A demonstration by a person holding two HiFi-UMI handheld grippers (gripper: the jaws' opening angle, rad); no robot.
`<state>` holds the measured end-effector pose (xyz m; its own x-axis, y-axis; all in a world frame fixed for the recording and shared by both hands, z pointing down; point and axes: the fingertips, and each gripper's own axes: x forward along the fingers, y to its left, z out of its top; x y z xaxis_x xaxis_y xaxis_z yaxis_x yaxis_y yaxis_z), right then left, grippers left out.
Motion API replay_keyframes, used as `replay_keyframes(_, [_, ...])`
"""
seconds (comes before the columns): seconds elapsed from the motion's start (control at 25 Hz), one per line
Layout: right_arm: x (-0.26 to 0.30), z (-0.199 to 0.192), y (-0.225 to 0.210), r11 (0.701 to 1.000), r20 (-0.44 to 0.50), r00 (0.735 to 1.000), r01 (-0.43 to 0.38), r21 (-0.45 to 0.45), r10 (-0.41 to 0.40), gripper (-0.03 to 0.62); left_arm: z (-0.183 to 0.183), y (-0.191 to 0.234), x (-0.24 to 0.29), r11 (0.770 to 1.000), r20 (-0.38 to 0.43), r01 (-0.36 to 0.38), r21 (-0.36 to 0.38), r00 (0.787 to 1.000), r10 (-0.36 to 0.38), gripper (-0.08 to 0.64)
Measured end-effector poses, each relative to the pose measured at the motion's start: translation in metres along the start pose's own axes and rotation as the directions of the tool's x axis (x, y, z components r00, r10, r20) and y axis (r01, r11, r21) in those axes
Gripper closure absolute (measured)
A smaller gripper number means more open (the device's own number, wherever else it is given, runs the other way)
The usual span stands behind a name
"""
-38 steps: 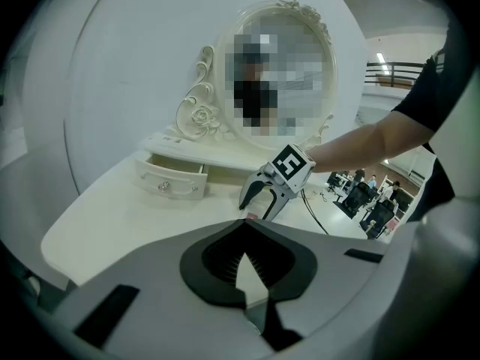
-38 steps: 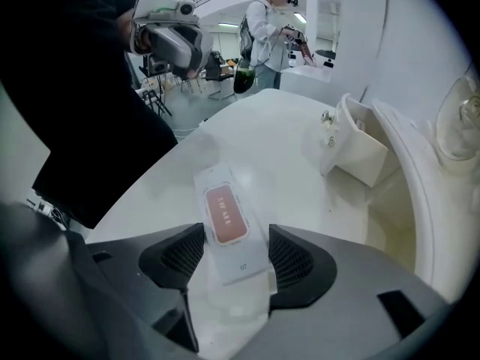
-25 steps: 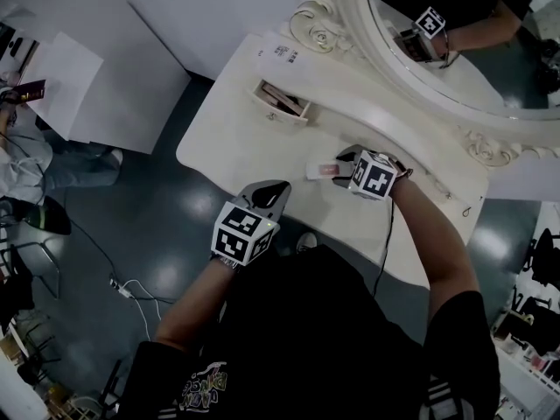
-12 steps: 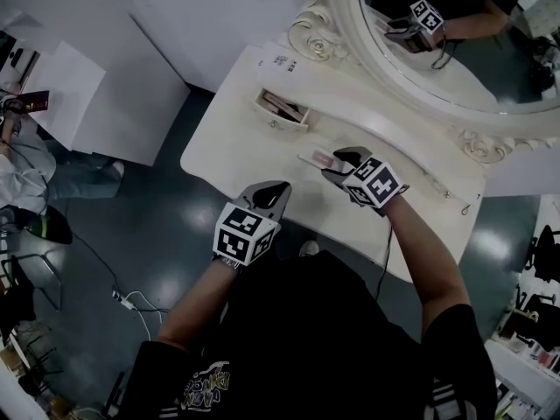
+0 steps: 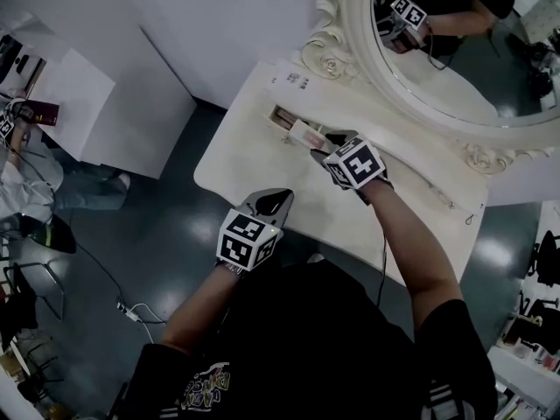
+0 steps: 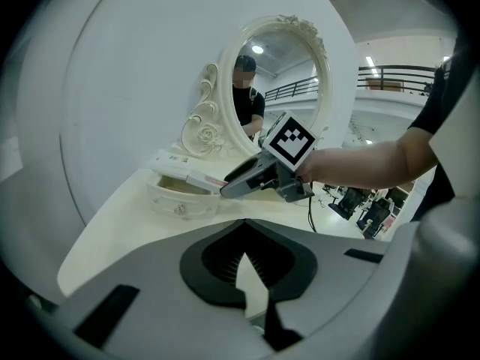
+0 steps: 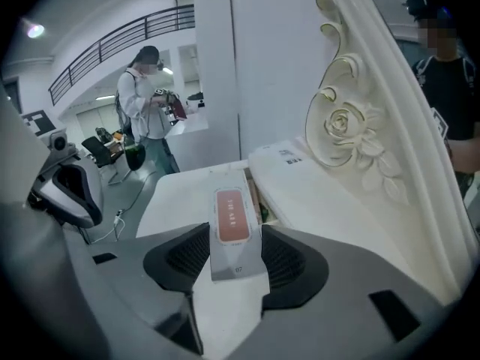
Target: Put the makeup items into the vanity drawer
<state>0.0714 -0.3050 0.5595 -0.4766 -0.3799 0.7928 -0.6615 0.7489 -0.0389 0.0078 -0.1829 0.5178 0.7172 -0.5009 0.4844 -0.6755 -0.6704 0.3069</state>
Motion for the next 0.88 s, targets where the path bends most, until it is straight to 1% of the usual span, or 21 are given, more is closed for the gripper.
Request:
replay_keyframes(0.16, [0.017,0.005,-0.010,0.999,-0.079,0.997,0.028,0.016,-0.027,0.360,0.004,0.020,-0.004,1.000,-0.002,0.007,-0.001,1.000,-0.007,0.560])
replay_keyframes(0.32, [0.028,0.012,-0.017,0.998,-0.134,0.989,0.063,0.009,-0.061,0.360,0.009,0.039,-0.006,1.000,-0.002,0.022,-0.007,1.000,-0.022,0.560])
replay_keyframes(0.52, [0.042,0.014,-0.013,0.999,-0.218,0.975,0.046,0.011,-0.042,0.360,0.011,0.057,-0.005,0.999,-0.012,0.053,-0.011,0.999,-0.053,0.560])
replay_keyframes(0.88, [0.052,0.026,-0.020,0.996,-0.233,0.970,0.081,0.040,-0.070,0.351,0.018,0.078,-0.002,0.994,-0.024,0.112,-0.006,0.993,-0.112,0.560])
